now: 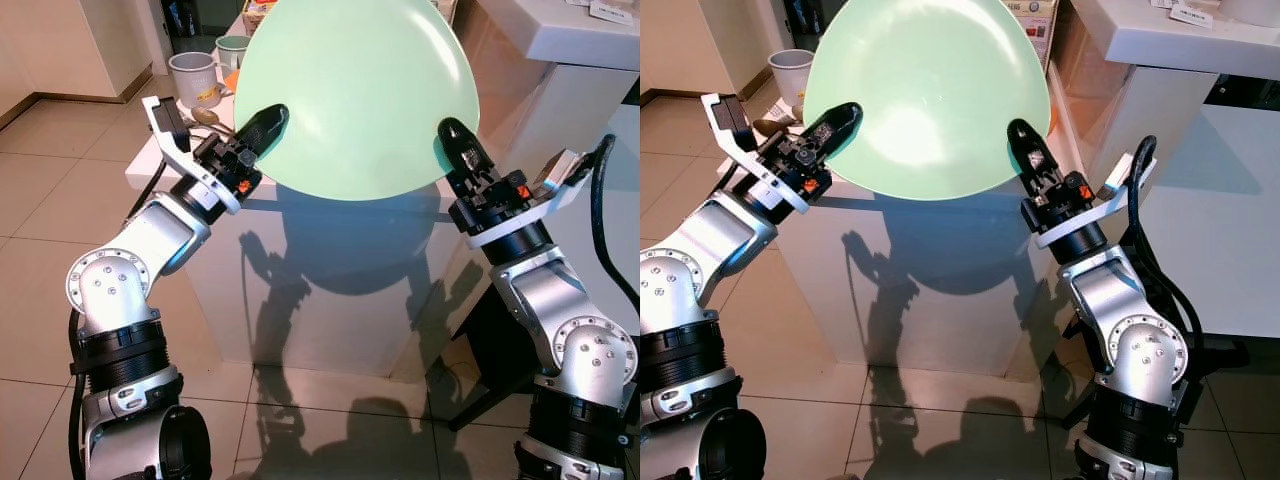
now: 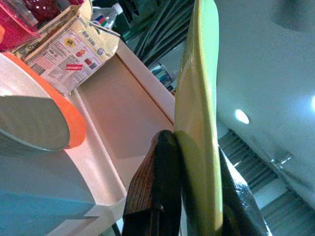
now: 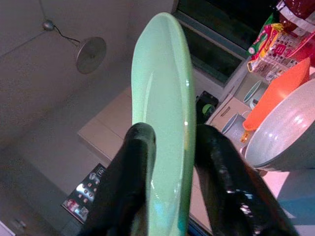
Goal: Setting the table
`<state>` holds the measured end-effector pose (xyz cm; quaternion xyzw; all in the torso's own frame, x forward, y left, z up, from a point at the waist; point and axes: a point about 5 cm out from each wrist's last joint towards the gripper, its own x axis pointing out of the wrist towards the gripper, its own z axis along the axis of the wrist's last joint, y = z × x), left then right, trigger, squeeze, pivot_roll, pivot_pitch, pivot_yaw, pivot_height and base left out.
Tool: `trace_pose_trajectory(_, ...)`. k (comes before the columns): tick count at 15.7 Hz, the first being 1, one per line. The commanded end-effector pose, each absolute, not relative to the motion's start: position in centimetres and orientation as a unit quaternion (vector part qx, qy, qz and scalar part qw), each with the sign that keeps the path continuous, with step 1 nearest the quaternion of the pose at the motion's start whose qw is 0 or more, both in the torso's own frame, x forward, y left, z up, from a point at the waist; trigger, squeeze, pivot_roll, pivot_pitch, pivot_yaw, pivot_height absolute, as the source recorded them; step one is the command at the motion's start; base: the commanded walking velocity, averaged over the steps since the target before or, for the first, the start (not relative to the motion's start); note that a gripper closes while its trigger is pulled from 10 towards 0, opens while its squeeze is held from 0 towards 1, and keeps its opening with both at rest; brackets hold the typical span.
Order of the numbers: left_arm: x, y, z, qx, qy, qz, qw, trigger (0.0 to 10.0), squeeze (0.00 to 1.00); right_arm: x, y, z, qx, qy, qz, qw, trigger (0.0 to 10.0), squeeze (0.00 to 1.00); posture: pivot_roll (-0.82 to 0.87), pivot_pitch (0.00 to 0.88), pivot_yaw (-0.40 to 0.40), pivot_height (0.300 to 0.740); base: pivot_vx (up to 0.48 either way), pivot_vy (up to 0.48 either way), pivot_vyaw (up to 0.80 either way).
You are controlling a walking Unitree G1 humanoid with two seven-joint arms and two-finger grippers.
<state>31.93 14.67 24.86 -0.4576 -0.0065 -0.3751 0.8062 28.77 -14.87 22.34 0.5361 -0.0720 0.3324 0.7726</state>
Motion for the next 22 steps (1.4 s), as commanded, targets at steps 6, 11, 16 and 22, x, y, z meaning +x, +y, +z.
trace_pose_trajectory(6, 31.4, 14.2, 26.0, -0.444, -0.025, -0.410, 0.796, 0.0, 0.00, 28.7, -14.7, 22.3, 0.530, -0.066, 0.343, 0.773, 0.0, 0.00, -0.02, 0.000, -0.001, 0.740, 0.000, 0.000, 0.00)
trace_pose_trajectory(11, 31.3, 13.9, 25.9, -0.437, -0.013, -0.414, 0.798, 10.0, 1.00, 28.9, -14.7, 22.0, 0.530, -0.063, 0.334, 0.777, 0.0, 0.00, -0.02, 0.000, -0.001, 0.740, 0.000, 0.000, 0.00)
trace_pose_trajectory(16, 30.8, 13.5, 25.6, -0.435, -0.009, -0.423, 0.795, 10.0, 1.00, 28.9, -15.1, 22.0, 0.533, -0.067, 0.321, 0.780, 0.0, 0.00, -0.02, 0.000, 0.000, 0.740, 0.000, 0.000, 0.00)
trace_pose_trajectory(22, 30.1, 15.2, 25.6, -0.445, -0.026, -0.402, 0.800, 10.0, 1.00, 28.8, -17.5, 21.9, 0.529, -0.086, 0.289, 0.793, 0.0, 0.00, -0.01, 0.000, 0.002, 0.740, 0.000, 0.000, 0.00)
